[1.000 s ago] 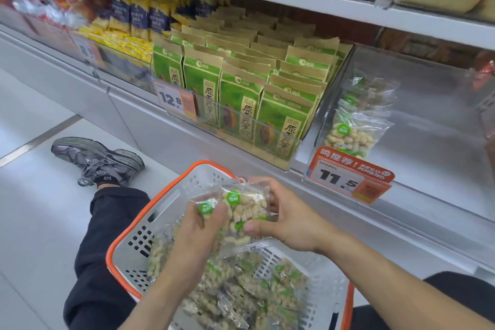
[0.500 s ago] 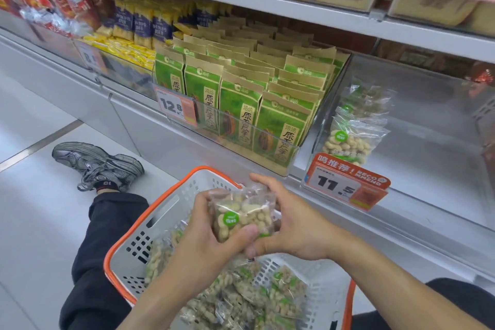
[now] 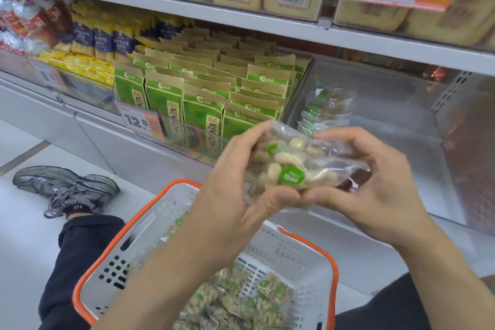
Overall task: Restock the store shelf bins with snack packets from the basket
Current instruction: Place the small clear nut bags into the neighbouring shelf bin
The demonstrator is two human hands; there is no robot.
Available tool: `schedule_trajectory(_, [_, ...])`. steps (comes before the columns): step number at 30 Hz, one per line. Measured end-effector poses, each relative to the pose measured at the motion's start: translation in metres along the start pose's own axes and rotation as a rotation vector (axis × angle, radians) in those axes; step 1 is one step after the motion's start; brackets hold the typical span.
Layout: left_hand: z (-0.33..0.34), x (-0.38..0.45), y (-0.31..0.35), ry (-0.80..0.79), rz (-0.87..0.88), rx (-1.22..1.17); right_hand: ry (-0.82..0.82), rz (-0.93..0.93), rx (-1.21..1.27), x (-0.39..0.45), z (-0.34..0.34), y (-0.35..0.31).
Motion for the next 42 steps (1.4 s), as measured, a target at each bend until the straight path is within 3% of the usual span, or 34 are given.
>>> schedule_trajectory(4, [-0.005, 0.013, 0.000, 0.201, 0.062, 0.130, 0.346, -0.189, -0.185, -0.009, -0.062, -0.021])
schedule_trajectory(7, [0.019, 0.018, -0.022, 0.135, -0.011, 0.308, 0.457, -0.082, -0.348, -0.012, -0.091, -0.005])
schedule_trajectory(10, [0.034, 0.015, -0.032, 0.138, 0.006, 0.407, 0.314, 0.179, -0.403, -0.007, -0.085, 0.034])
schedule_trajectory(16, [0.036, 0.015, -0.034, 0.165, -0.003, 0.426, -0.020, 0.418, -0.538, -0.002, -0.057, 0.085])
schedule_trajectory(20, [0.034, 0.014, -0.033, 0.146, 0.010, 0.426, -0.100, 0.606, -0.078, -0.009, -0.048, 0.099])
schedule_trajectory(22, [0.034, 0.013, -0.032, 0.143, 0.025, 0.431, -0.110, 0.641, -0.005, -0.010, -0.044, 0.098])
schedule_trajectory(26, [0.036, 0.013, -0.033, 0.139, 0.043, 0.443, -0.017, 0.653, -0.227, -0.006, -0.056, 0.102])
schedule_trajectory(34, [0.040, 0.012, -0.036, 0.112, 0.062, 0.428, 0.012, 0.694, 0.030, -0.010, -0.052, 0.099])
schedule_trajectory(37, [0.032, 0.010, -0.035, 0.157, 0.053, 0.332, 0.205, 0.595, -0.270, -0.010, -0.076, 0.087])
schedule_trajectory(40, [0.011, -0.003, -0.028, 0.349, 0.111, 0.252, 0.468, 0.251, -0.451, -0.010, -0.082, 0.028])
schedule_trajectory(42, [0.005, -0.016, -0.039, 0.399, 0.080, 0.208, 0.491, 0.040, -0.412, -0.015, -0.059, -0.007])
Point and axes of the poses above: each hand's wrist, its own x-axis towards the middle knuckle, its own z-axis out of the palm, y = z × x, the point moved 10 cm from there along x, towards the middle knuckle, and after that the axes turned 2 degrees about -y, right-handed, at the moved point
